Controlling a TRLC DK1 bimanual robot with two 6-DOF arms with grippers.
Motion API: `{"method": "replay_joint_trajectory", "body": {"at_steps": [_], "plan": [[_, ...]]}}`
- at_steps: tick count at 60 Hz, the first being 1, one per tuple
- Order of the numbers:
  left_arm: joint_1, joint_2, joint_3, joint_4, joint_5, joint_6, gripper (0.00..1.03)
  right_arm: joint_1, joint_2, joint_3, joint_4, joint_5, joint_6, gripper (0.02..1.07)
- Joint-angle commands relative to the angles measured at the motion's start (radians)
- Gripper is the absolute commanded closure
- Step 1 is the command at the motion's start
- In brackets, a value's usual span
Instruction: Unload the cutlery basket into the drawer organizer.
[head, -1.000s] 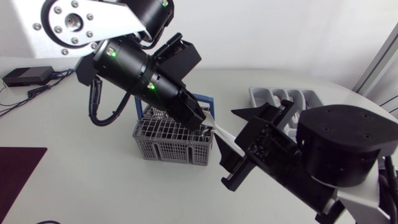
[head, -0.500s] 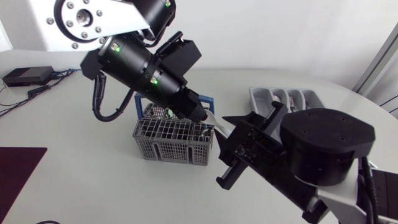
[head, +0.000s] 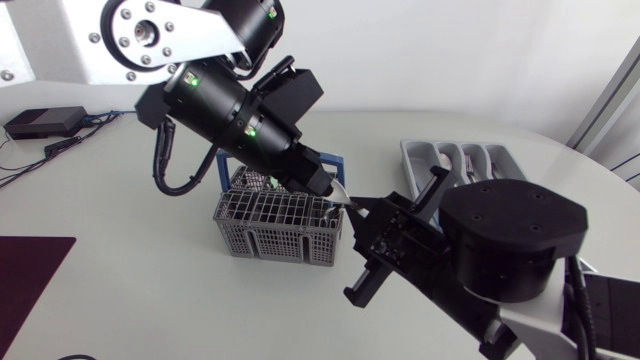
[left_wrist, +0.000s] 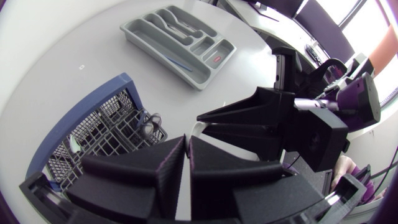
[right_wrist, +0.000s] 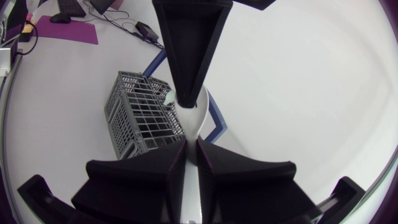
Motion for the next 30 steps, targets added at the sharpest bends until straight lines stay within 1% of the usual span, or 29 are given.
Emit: {"method": "replay_joint_trajectory", "body": {"at_steps": [1, 4, 6, 9, 10, 11, 13, 16, 17, 18, 19, 20, 24, 28, 30], "plan": [[0.002, 0.022, 0.04, -0.007, 0.019, -0.04, 0.84, 0.01, 0.016, -0.023, 0.001, 0.009, -0.017, 1.01], [0.003, 0.022, 0.043, -0.007, 0.025, -0.043, 0.84, 0.01, 0.016, -0.024, -0.002, 0.009, -0.017, 1.01], [0.005, 0.023, 0.048, -0.007, 0.028, -0.048, 0.81, 0.01, 0.016, -0.024, -0.003, 0.009, -0.017, 1.01], [0.006, 0.023, 0.057, -0.008, 0.03, -0.054, 0.8, 0.01, 0.013, -0.024, -0.008, 0.007, -0.017, 1.01], [0.006, 0.023, 0.059, -0.007, 0.03, -0.057, 0.78, 0.01, 0.012, -0.024, -0.009, 0.007, -0.017, 1.01], [0.014, 0.023, 0.071, -0.007, 0.036, -0.073, 0.68, 0.01, 0.007, -0.024, -0.014, 0.007, -0.017, 1.01], [0.019, 0.023, 0.077, -0.007, 0.039, -0.085, 0.64, 0.01, 0.001, -0.026, -0.022, 0.007, -0.017, 1.01], [0.028, 0.02, 0.092, -0.007, 0.056, -0.096, 0.53, 0.01, -0.01, -0.026, -0.034, 0.006, -0.017, 1.01], [0.031, 0.019, 0.094, -0.007, 0.062, -0.097, 0.52, 0.008, -0.016, -0.026, -0.04, 0.006, -0.016, 1.01], [0.037, 0.017, 0.1, -0.007, 0.068, -0.097, 0.47, 0.007, -0.021, -0.027, -0.043, 0.004, -0.016, 1.01], [0.038, 0.016, 0.101, -0.005, 0.07, -0.099, 0.45, 0.007, -0.027, -0.029, -0.052, 0.001, -0.016, 1.01], [0.043, 0.011, 0.108, -0.003, 0.073, -0.103, 0.39, 0.005, -0.031, -0.029, -0.057, -0.002, -0.016, 1.01], [0.065, -0.006, 0.121, 0.009, 0.085, -0.108, 0.31, -0.004, -0.065, -0.035, -0.092, -0.014, -0.014, 1.01], [0.078, -0.016, 0.126, 0.016, 0.085, -0.106, 0.27, -0.013, -0.102, -0.043, -0.123, -0.028, -0.013, 1.01], [0.1, -0.024, 0.128, 0.024, 0.085, -0.097, 0.26, -0.028, -0.133, -0.049, -0.154, -0.047, -0.011, 1.01]]}}
